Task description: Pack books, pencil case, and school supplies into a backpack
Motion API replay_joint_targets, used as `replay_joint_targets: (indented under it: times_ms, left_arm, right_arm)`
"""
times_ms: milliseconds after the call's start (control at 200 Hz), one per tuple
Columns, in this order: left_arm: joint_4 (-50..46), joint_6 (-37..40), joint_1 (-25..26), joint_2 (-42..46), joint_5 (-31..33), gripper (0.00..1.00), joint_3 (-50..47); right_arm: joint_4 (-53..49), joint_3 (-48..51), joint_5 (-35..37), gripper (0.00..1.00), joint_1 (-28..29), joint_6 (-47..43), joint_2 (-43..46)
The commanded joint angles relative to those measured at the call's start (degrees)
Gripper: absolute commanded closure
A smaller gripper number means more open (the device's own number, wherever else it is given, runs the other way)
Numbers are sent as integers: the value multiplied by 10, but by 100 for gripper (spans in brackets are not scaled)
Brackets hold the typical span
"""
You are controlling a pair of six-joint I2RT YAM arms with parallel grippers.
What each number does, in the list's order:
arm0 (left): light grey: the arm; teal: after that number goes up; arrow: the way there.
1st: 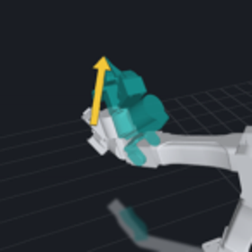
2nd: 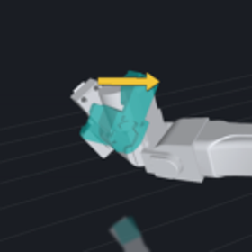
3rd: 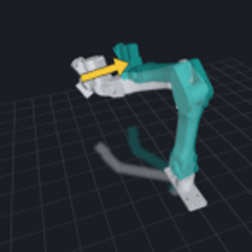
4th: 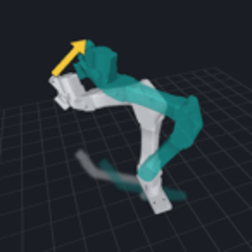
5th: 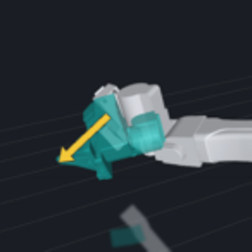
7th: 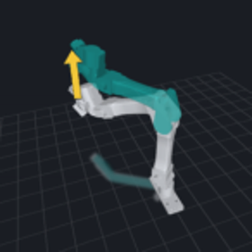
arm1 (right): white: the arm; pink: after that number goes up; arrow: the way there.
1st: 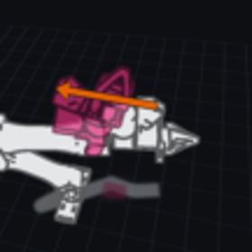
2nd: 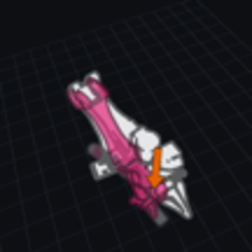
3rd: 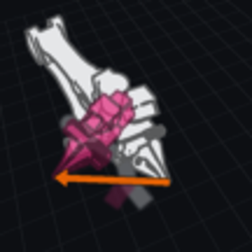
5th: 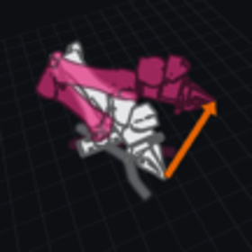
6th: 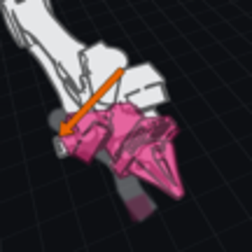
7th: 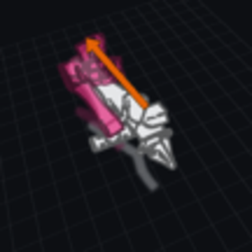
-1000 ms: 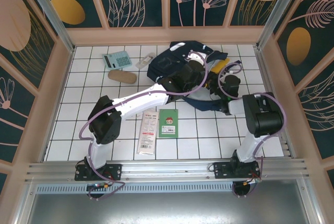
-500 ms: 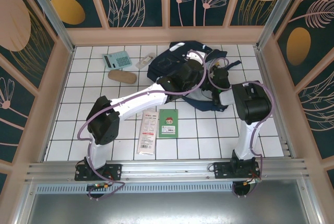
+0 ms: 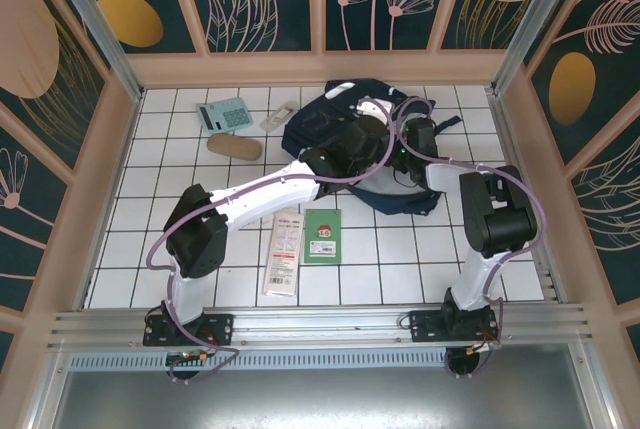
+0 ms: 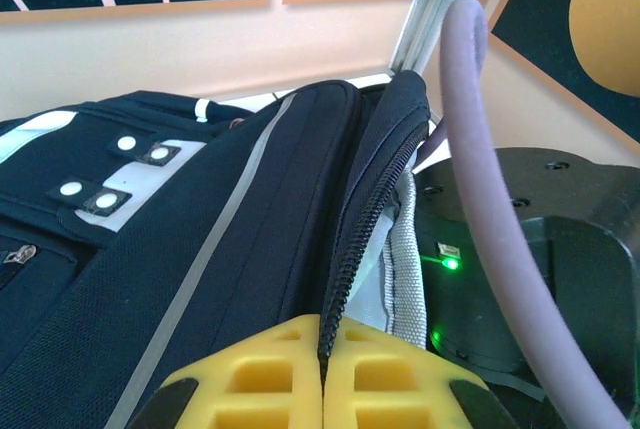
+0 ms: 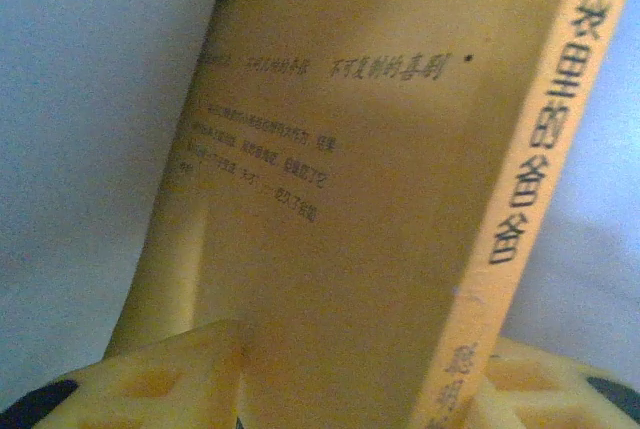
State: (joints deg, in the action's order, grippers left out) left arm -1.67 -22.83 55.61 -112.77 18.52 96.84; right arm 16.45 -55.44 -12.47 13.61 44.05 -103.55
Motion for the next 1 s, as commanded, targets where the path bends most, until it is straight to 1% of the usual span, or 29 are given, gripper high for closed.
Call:
replay_joint_targets:
  times_ms: [0,65,140,220,370,541,611,711,756,866,996]
  left_arm:
    - [62,-12,5,40,-1,100,6]
    - [60,-12,6,40,-6,100,6]
    - [61,-12,5,41,-14,100,6]
    - [61,-8,6,39,-34,100,8]
    - [60,-7,6,35,-64,100,12]
    - [62,-1,6,37,-76,100,10]
    - [60,0,6,38,-72,100,8]
    - [61,1,6,41,-64,100,3]
    - [62,2,6,43,-58,100,-1]
    - [64,1,6,46,-40,100,-6]
    - [62,1,5,48,-23,100,-10]
  right_arm:
    - [-45,-30,30,63,9,-50,-9]
    - [-40,-39,25,72,11,-50,-21]
    - [-41,-57,21,77,13,-50,-35]
    - [-41,-82,8,76,14,-44,-58]
    - [-3,-112,-45,76,14,-5,-96]
    - [78,-112,-118,76,10,54,-122]
    - [114,-98,-145,73,7,72,-122]
    - [122,-82,-153,63,1,75,-111]
    - [115,-73,-147,60,-1,69,-101]
    - [100,-47,-131,57,-8,52,-73]
    - [31,-37,-83,52,-14,9,-44]
